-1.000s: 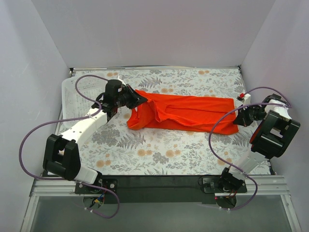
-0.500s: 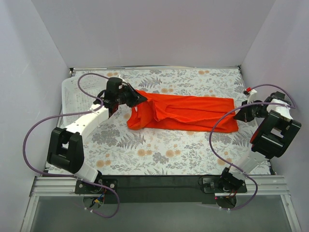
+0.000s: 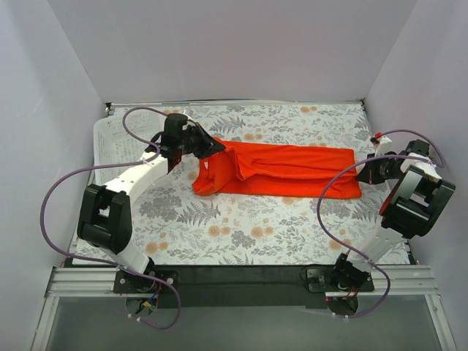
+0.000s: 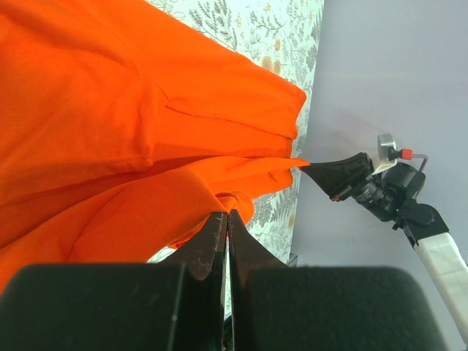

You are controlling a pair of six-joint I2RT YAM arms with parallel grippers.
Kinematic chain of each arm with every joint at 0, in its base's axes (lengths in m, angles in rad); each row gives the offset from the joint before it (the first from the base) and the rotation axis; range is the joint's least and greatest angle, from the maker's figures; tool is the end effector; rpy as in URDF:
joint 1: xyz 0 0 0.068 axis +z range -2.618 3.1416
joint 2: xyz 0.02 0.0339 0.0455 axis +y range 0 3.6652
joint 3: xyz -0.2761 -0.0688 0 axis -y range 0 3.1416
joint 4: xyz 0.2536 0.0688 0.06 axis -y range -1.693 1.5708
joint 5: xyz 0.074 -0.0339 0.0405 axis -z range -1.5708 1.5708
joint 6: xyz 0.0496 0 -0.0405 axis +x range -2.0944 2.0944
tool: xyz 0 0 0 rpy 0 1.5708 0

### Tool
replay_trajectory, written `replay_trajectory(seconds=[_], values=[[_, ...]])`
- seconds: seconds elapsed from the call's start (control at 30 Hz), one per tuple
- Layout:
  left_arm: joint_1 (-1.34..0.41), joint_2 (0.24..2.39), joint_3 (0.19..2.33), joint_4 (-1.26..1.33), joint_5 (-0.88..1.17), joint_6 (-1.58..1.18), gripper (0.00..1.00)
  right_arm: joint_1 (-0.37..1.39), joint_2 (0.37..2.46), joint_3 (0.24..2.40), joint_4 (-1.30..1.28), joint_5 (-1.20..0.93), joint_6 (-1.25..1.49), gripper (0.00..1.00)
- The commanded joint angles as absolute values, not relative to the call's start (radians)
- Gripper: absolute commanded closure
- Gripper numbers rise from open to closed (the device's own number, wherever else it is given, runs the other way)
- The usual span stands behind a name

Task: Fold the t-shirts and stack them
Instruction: Fold the tshirt

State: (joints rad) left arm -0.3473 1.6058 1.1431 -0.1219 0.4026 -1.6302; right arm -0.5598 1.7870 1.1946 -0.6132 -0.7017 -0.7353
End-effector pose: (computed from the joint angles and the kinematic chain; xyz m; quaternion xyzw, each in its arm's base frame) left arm 0.3537 -0.1487 0.2639 -0.4406 0.7482 -0.4843 0.1078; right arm 0.3247 -0.1657 0.1868 -0.1431 0.9144 0.1667 0.3399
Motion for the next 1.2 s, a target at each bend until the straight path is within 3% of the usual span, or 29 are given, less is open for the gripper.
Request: replay_trajectory(seconds=[0.0, 0.23, 0.53, 0.67, 0.93, 1.17], values=[[-0.339, 1.598, 1.201, -0.104, 0.446, -1.606, 1.00, -0.552, 1.786, 1.181, -0.630, -0.724, -0.789, 0.99], [-0.339, 1.453, 1.077, -0.107, 0.515, -1.620, 1.00, -0.568, 1.645, 1.122, -0.935, -0.723, -1.239, 0.99], [-0.362, 1.103, 0.731, -0.109, 0.574, -1.716, 1.00, -0.644, 1.304, 0.931, -1.075, -0.595, -1.561, 0.99], [-0.367, 1.062, 0.658, -0.141, 0.572, -1.720, 1.00, -0.652, 1.221, 0.865, -1.074, -0.558, -1.605, 0.99], [-0.368, 1.111, 0.679, -0.163, 0.551, -1.710, 1.00, -0.655, 1.314, 0.958, -1.077, -0.618, -1.507, 0.99], [-0.368, 1.258, 0.813, -0.167, 0.494, -1.729, 1.00, -0.650, 1.558, 1.153, -1.081, -0.712, -1.358, 0.99]])
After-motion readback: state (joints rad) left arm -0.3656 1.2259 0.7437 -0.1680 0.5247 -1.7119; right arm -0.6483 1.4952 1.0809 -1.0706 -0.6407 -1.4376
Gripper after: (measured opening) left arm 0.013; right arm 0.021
